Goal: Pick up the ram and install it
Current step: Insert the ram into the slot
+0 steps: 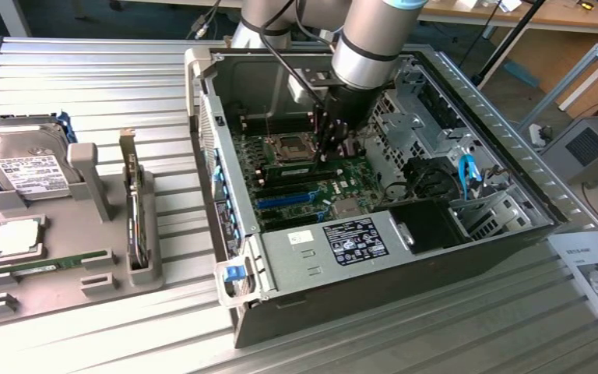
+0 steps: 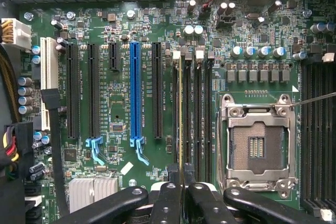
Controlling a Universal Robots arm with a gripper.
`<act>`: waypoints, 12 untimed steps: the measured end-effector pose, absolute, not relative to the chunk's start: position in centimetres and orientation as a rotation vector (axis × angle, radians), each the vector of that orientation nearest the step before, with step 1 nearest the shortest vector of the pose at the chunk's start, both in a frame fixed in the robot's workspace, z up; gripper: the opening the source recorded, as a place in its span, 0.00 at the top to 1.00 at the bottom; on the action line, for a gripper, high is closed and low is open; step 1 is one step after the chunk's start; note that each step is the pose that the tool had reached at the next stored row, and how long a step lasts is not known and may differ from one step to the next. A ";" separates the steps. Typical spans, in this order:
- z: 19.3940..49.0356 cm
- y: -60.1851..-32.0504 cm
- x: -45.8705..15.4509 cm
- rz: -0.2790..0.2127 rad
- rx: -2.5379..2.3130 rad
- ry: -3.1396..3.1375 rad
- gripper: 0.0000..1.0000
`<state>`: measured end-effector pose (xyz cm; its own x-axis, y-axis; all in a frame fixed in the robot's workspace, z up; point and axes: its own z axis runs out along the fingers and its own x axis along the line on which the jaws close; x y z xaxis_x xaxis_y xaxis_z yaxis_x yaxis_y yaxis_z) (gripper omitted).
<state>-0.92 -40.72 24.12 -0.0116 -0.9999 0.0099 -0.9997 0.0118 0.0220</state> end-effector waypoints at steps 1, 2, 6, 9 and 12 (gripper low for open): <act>24.0 -40.7 -0.9 -0.014 2.192 -2.219 0.88; 24.0 -40.7 -0.9 -0.013 2.192 -2.219 0.88; 24.0 -40.7 -0.9 -0.013 2.192 -2.219 0.88; 23.9 -40.7 -0.9 -0.013 2.192 -2.219 0.88; 23.8 -40.7 -0.9 -0.014 2.192 -2.219 0.88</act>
